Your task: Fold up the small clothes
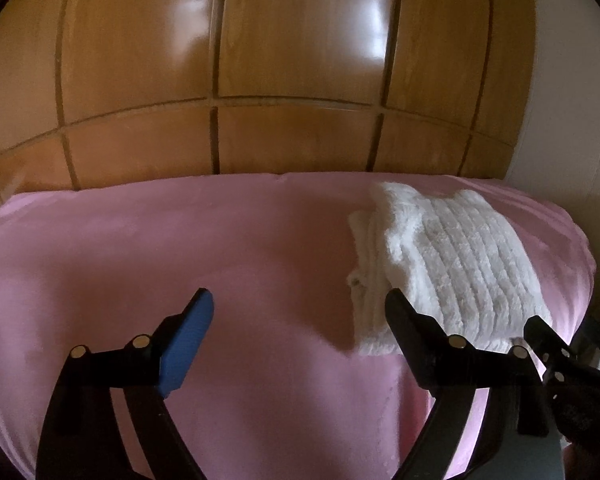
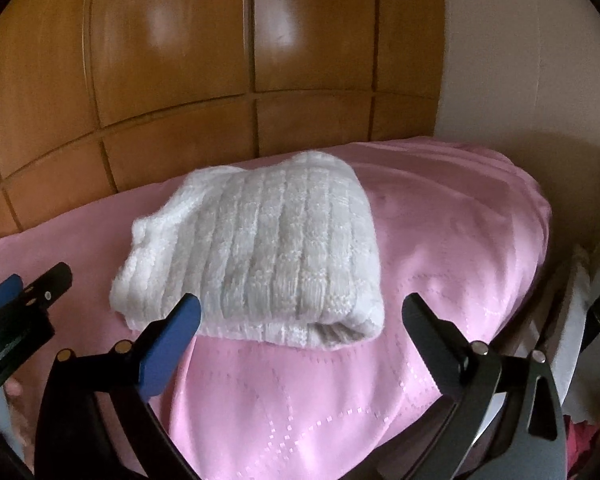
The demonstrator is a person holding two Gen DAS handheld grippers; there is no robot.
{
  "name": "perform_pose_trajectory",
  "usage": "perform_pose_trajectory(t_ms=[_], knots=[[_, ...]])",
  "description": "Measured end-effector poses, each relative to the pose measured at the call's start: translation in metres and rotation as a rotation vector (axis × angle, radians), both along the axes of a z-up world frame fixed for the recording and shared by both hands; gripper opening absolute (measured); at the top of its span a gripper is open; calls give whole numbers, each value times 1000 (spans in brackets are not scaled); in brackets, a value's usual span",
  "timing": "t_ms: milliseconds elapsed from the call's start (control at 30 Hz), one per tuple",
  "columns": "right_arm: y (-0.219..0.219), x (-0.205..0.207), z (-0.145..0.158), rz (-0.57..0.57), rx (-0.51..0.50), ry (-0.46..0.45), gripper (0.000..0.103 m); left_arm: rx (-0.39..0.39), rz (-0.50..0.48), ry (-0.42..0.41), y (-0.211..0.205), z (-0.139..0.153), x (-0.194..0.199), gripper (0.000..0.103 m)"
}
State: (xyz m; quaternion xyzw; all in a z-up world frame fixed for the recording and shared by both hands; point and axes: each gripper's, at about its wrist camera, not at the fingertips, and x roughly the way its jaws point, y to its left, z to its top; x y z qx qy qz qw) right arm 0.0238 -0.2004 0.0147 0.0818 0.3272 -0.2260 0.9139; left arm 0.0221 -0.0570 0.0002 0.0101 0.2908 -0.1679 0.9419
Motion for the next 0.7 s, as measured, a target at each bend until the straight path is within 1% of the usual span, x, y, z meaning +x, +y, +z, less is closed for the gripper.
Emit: perform_pose_trajectory(t_ms=[233, 700], knots=[[4, -3, -1, -2, -8, 5, 101, 9, 20, 4, 5, 1, -5, 88], [13, -9, 3, -13, -22, -16, 101, -4, 32, 0, 14, 5, -11, 88]])
